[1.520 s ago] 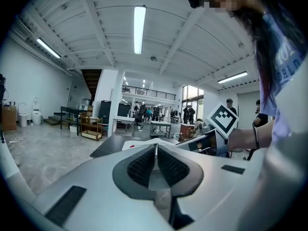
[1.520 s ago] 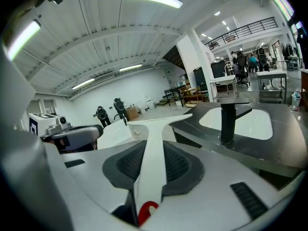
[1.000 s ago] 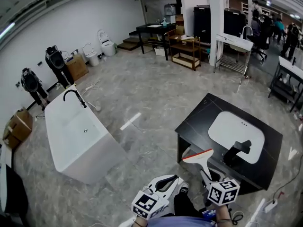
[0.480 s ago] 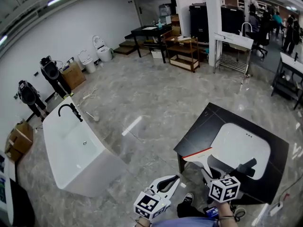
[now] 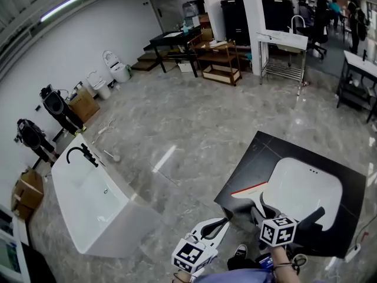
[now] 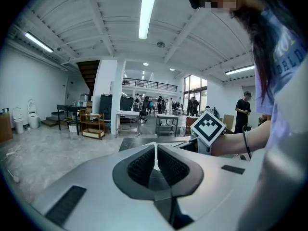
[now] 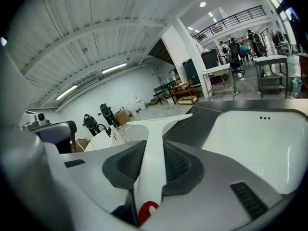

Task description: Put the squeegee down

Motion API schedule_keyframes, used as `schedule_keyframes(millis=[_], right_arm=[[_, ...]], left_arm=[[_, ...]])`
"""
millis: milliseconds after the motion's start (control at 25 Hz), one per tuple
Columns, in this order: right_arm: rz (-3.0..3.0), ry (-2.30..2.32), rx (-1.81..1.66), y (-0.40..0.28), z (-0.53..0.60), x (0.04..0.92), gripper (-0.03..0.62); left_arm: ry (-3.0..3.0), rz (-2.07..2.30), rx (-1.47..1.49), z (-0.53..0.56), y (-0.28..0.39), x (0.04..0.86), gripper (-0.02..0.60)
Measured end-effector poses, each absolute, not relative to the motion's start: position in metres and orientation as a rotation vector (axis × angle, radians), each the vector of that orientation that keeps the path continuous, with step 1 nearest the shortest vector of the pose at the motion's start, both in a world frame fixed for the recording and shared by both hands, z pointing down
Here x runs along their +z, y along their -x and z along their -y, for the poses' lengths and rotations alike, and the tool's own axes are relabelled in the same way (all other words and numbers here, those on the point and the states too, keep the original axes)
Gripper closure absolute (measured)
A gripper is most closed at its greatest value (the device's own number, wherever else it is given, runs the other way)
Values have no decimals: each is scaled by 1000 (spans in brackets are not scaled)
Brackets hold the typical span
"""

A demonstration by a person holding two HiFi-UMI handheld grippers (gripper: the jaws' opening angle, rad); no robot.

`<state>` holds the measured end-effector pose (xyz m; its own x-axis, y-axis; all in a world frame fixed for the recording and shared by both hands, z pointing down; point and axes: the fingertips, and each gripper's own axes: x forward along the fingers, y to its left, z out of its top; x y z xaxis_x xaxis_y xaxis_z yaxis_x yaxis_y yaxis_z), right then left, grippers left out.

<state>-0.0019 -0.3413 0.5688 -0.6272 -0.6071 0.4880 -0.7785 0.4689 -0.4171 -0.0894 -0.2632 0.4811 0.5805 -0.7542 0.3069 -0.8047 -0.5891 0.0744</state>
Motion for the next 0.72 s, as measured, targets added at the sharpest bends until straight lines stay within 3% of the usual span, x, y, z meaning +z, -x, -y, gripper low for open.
schedule_keyframes(millis=[720], right_arm=[[2283, -1378, 1020, -13, 415, 627, 493]], left_arm=[[-2617, 1222, 405, 304, 99, 493, 555]])
